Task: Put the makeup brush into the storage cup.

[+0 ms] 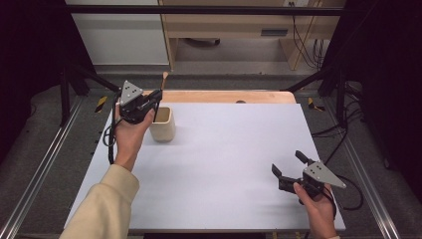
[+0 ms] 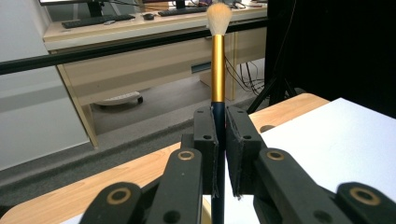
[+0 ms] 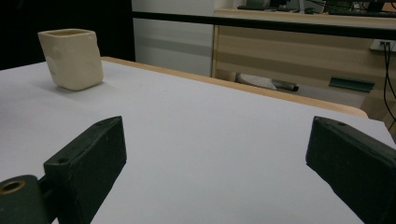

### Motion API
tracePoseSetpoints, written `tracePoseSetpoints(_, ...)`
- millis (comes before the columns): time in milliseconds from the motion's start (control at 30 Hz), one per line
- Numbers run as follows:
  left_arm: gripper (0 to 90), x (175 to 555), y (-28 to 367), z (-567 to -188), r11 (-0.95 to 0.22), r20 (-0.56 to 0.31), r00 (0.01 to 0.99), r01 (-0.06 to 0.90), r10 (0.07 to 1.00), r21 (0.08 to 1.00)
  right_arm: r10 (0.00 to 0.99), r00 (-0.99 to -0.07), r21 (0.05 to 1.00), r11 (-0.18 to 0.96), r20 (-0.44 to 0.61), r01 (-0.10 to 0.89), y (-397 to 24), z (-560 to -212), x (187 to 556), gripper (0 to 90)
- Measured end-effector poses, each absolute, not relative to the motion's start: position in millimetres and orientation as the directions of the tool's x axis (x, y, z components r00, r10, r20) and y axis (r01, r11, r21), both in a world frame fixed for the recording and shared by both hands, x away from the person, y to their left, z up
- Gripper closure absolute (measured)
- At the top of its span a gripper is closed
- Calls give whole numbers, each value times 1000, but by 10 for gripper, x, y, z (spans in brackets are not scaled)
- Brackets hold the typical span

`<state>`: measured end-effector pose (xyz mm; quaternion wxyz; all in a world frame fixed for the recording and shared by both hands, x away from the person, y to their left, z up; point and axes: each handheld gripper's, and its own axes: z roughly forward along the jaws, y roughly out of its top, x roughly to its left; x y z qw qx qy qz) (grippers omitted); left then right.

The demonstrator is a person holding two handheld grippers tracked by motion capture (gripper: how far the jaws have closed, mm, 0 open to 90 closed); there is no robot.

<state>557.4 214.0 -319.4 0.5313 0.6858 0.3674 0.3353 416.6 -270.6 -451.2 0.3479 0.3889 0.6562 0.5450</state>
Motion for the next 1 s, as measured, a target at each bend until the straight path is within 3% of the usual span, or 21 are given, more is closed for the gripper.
tracePoseSetpoints(1000,828,5737,2261,-3342,-88,25,495,105,868,991,878,-477,988,110,-46,108,-2693,-4515,4165,58)
